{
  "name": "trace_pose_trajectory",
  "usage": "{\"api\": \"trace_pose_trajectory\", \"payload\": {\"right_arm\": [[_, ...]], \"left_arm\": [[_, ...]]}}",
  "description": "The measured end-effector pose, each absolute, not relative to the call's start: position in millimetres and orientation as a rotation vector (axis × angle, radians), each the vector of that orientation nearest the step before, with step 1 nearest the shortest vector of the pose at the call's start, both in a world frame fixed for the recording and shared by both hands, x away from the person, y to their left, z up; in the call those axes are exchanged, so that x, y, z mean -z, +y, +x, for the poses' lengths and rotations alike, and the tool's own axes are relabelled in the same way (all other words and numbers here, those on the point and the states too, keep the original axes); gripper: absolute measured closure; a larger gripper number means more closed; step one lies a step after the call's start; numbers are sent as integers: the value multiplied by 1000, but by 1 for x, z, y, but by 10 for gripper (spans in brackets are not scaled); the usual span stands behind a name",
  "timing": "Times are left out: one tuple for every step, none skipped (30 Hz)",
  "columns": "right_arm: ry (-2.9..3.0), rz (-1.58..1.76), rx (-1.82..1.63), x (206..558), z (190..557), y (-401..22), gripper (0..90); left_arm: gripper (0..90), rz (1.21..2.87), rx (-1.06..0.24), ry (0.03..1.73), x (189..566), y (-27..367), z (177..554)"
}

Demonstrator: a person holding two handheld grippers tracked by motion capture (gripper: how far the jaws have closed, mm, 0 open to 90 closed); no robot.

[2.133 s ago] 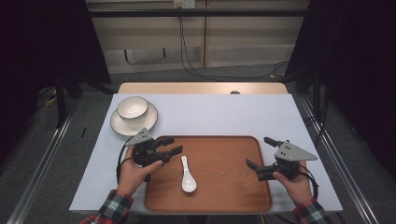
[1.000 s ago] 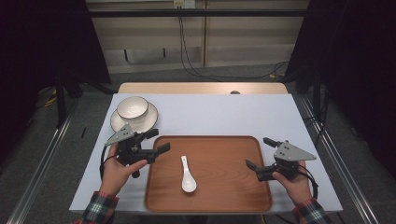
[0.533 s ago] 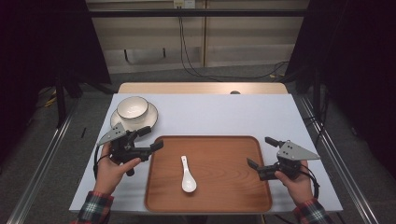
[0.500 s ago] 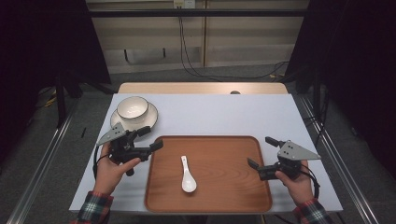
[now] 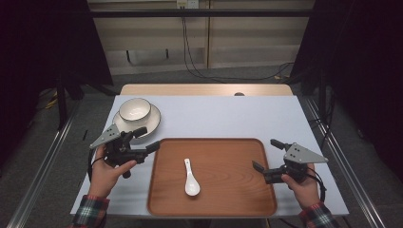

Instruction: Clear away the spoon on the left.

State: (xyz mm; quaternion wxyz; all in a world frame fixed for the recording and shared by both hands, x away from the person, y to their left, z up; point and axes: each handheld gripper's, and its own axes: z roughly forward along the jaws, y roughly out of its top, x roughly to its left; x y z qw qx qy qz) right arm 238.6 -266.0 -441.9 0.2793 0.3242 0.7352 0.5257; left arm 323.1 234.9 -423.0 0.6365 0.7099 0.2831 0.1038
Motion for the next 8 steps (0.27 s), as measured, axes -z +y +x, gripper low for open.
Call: {"api": "trace_pose_trajectory", "payload": {"right_arm": [[1972,869,-1409,442,239,-266,12],[1974,871,-1411,442,239,-266,12],[1978,870,-1409,442,239,-266,11],[1979,869,-1409,442,239,-266,11],[1980,870,-1408,442,239,-266,11],[1980,870,-1407,442,239,-266,11],[1977,870,-1412,443,240,-266,10],[1981,877,-1409,443,240,-266,10]], "left_arm": [[133,1614,-249,656,423,235,323],[133,1606,-246,659,423,236,323],[133,1607,-248,659,423,237,323],[133,1606,-244,661,424,237,323],[133,1611,-242,660,424,238,324],[133,1604,-249,673,424,237,324],[133,1605,-249,679,425,238,324],[132,1611,-252,674,426,238,324]]}}
